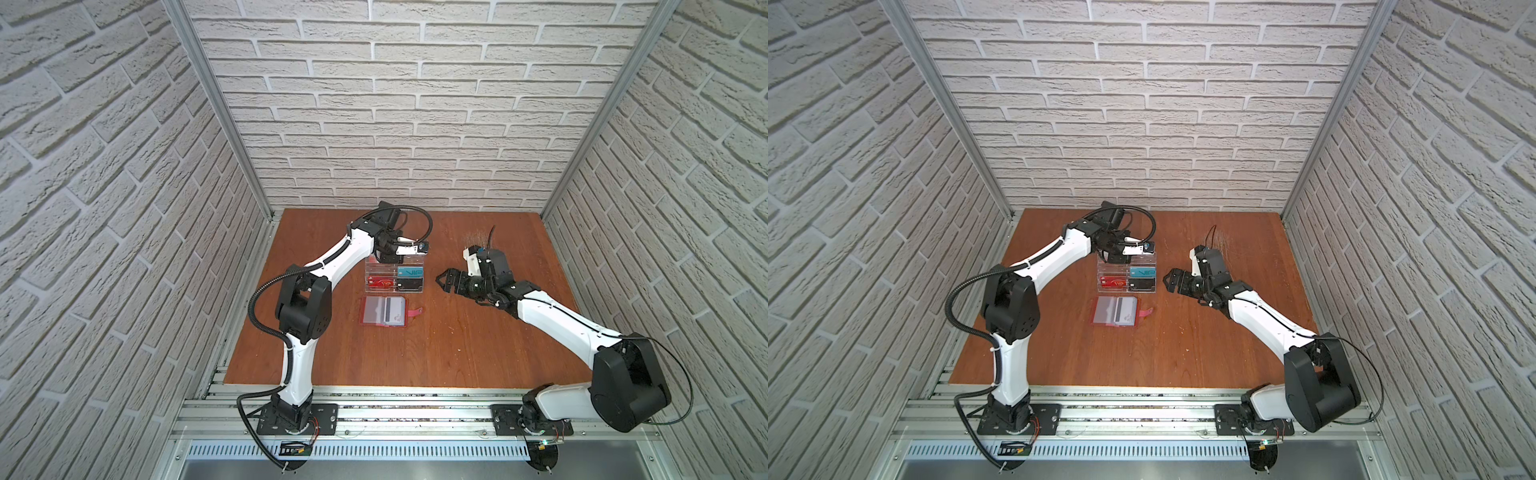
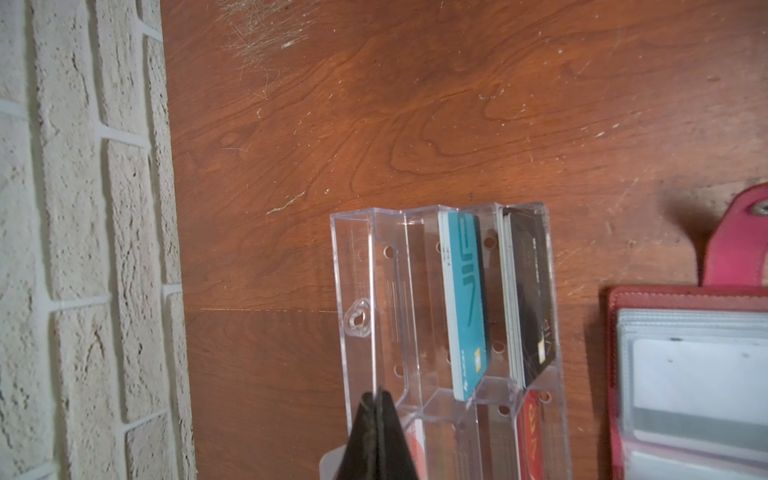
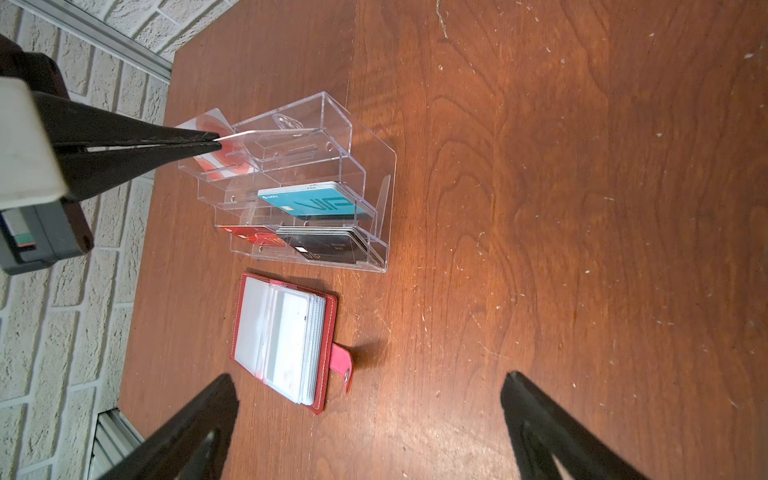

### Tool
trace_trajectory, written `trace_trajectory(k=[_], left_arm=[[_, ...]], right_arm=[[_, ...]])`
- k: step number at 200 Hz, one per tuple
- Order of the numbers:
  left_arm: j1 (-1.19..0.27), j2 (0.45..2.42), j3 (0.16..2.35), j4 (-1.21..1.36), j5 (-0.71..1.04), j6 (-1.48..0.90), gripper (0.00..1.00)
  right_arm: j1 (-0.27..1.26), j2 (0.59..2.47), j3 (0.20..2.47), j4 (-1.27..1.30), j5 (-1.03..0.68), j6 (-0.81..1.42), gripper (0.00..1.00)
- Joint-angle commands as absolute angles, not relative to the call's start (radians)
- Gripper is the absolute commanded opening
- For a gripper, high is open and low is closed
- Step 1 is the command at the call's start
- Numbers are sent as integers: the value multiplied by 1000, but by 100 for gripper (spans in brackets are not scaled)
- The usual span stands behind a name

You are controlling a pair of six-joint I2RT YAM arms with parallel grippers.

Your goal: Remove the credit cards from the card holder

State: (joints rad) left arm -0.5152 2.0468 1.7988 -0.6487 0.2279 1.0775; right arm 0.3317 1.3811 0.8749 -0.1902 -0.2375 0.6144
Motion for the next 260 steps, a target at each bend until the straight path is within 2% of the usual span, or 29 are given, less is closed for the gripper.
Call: trace_trajectory(k=[1,84,125,260], left_arm=[[-517,2031,1778,-623,225,1083,2],[-526,2031,1767,-595,219,1069,7],[-530,2028,1759,-585,215,1068,14],[-543,2037,1749,-543,213,1033,17]], right_arm=[[328,1378,866,-153,-243,619,100],[328,1371,862,-154,-240,618,100],[327,1363,862,-158,-238,617,100],[327,1359,858,-160,-238,615,100]])
